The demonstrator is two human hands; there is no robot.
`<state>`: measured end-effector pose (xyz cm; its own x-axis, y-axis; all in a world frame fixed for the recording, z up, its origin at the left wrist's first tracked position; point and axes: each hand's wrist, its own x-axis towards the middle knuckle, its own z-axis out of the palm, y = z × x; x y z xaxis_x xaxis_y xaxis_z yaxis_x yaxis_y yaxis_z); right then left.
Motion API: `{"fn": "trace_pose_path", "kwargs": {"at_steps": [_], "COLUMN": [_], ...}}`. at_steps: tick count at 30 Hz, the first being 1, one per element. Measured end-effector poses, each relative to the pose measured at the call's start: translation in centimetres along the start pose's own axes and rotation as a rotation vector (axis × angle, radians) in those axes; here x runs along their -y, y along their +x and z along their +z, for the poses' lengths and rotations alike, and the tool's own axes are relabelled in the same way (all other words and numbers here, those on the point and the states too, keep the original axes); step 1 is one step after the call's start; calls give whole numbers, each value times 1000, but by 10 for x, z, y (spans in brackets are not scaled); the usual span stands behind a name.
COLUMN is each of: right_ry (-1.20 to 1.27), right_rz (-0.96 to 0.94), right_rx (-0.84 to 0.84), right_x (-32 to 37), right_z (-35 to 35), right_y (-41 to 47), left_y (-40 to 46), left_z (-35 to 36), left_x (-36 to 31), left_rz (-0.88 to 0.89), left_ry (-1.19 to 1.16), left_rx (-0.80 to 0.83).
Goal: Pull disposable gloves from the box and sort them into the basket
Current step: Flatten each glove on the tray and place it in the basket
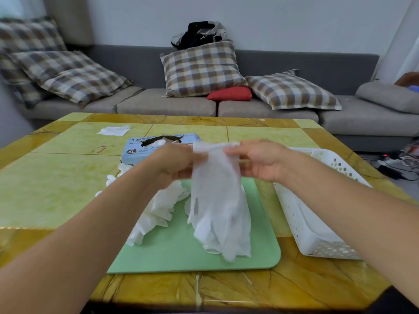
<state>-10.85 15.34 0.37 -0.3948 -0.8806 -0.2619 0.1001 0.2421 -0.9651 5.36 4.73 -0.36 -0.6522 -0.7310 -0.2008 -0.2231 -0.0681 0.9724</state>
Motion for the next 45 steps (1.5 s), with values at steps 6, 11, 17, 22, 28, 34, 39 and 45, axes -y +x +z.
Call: {"fn": "trace_pose_path", "kwargs": {"at_steps": [6, 11, 17, 22, 28, 34, 39, 45], "right_ry": [-24, -561, -1403, -1190, -733, -964, -1272, -1375], "right_rz": [-932, -780, -432, -445, -383, -393, -319, -308], "right_rx": [-236, -118, 365, 278, 196, 320, 553, 601], "right_x": [57, -5, -61, -61, -54, -47, -63, -73], "right_z": [-1, -11, -23, -29, -24, -27, -17, -6], "right_y": [-31, -13, -9, -16, -17, -22, -30, -31], "left_y": [-23, -4, 3, -4, -6, -19, -32, -32], "left_z": [2, 0, -10, 0, 15, 7, 7, 3], "left_x": [-64, -3, 78, 75, 78, 61, 69, 73], "left_rz": [814, 734, 471, 501, 570, 672, 613, 522], "left_ry": [-36, 479, 1070, 1014, 1025, 1047, 1230, 1266], "left_rx": [-93, -130, 266, 204, 54, 185, 405, 512]}}
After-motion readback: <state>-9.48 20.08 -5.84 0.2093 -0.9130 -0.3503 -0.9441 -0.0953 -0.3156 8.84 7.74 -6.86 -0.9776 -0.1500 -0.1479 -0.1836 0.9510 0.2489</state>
